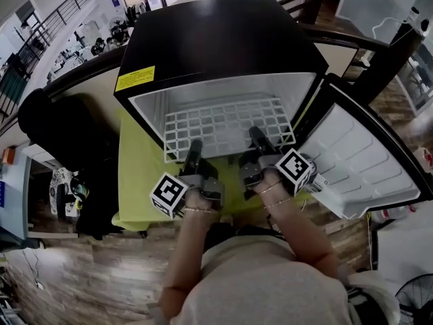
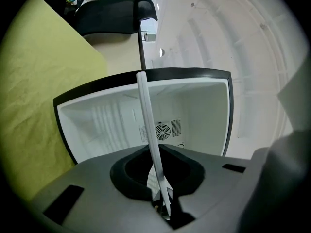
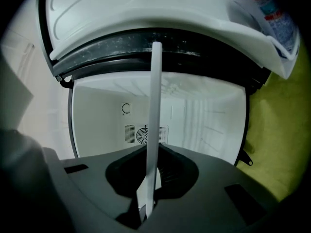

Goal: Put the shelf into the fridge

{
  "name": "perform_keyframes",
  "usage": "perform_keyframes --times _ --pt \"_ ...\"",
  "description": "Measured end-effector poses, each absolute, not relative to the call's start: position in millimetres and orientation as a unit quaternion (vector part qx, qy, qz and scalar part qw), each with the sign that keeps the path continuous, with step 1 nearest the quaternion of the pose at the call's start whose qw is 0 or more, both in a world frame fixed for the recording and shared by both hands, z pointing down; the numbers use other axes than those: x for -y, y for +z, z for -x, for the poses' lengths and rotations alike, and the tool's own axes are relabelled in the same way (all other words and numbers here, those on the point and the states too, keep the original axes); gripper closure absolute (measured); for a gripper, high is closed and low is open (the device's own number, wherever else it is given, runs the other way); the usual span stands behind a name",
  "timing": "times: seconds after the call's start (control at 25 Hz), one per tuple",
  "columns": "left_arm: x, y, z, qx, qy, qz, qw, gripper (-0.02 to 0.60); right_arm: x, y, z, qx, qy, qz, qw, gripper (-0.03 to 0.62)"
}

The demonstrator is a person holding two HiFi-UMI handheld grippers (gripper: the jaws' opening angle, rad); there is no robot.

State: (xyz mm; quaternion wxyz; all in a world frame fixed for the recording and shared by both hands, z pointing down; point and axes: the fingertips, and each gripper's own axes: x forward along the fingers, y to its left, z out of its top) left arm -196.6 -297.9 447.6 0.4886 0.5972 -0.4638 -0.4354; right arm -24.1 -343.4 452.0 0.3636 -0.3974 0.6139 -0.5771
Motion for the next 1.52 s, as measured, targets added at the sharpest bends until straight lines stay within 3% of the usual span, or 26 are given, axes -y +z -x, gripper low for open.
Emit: perform_keyframes --times 1.52 --pt "364.7 448.3 209.1 0.479 -0.389 -0.635 0.465 0.523 409.4 451.8 36.9 -0.615 -0.550 0.411 0.388 0.556"
